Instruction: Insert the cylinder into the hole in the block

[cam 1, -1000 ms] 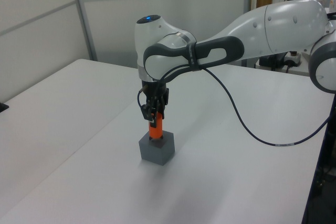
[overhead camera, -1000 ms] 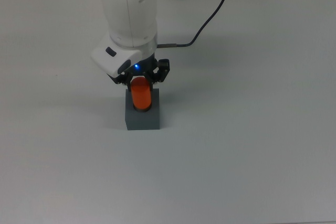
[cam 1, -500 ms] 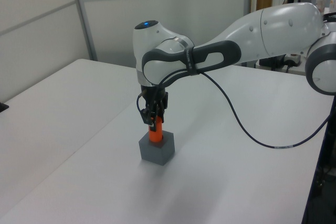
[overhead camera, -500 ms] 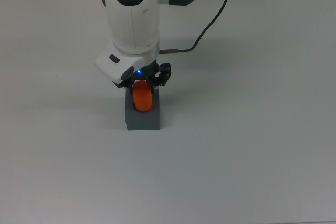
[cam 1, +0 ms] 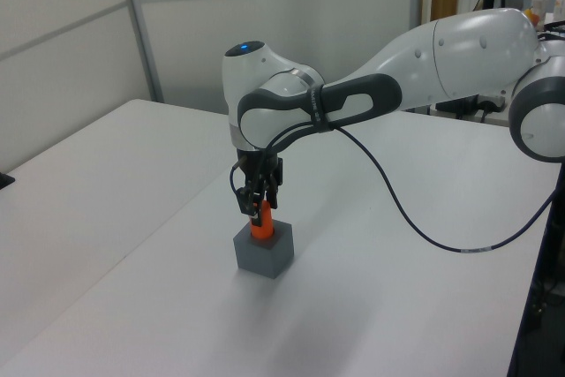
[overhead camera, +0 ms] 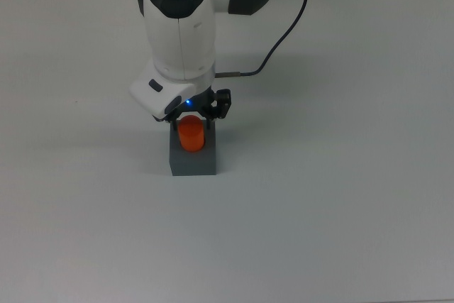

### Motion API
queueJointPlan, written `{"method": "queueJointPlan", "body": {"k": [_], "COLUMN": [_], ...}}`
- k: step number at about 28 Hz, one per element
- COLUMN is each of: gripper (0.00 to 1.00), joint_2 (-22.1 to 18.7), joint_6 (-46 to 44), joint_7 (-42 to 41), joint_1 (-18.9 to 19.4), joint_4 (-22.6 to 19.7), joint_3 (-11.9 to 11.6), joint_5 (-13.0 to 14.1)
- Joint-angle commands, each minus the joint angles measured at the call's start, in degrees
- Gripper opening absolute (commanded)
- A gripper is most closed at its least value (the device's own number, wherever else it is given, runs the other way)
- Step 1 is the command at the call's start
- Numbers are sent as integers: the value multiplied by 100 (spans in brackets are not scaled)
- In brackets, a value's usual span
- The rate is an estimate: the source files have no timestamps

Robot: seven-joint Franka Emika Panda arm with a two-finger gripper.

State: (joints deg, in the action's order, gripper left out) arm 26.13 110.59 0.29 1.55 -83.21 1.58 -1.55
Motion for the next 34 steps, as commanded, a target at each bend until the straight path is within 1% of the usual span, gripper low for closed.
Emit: {"method": "queueJointPlan", "body": {"k": [1, 4, 8, 10, 12, 15, 16, 17, 20, 21, 22, 24, 28, 34], "gripper": [100, 100, 100, 100, 100, 100, 100, 100, 100, 100, 100, 100, 100, 100], "joint_2": [-38, -99, -406, -547, -758, -1047, -1162, -1406, -1794, -1926, -2171, -2427, -2814, -3175], "joint_6": [77, 24, -54, -273, -721, -986, -1030, -1048, -1083, -1118, -1153, -1153, -1136, -1074], "joint_7": [-73, -73, -65, -65, -56, -56, -56, -56, -56, -56, -56, -56, -47, 173], "joint_1": [21, 21, 12, 12, 4, -31, -32, -40, -40, -49, -49, -49, -49, -40], "joint_4": [68, 77, 51, 50, 50, -46, -125, -299, -617, -731, -932, -1144, -1557, -1997], "joint_3": [-18, -26, -53, -53, -53, -53, -53, -61, -79, -97, -166, -193, -202, -202], "joint_5": [-74, -56, -4, -3, -3, 14, 23, 58, 154, 181, 216, 242, 304, 295]}}
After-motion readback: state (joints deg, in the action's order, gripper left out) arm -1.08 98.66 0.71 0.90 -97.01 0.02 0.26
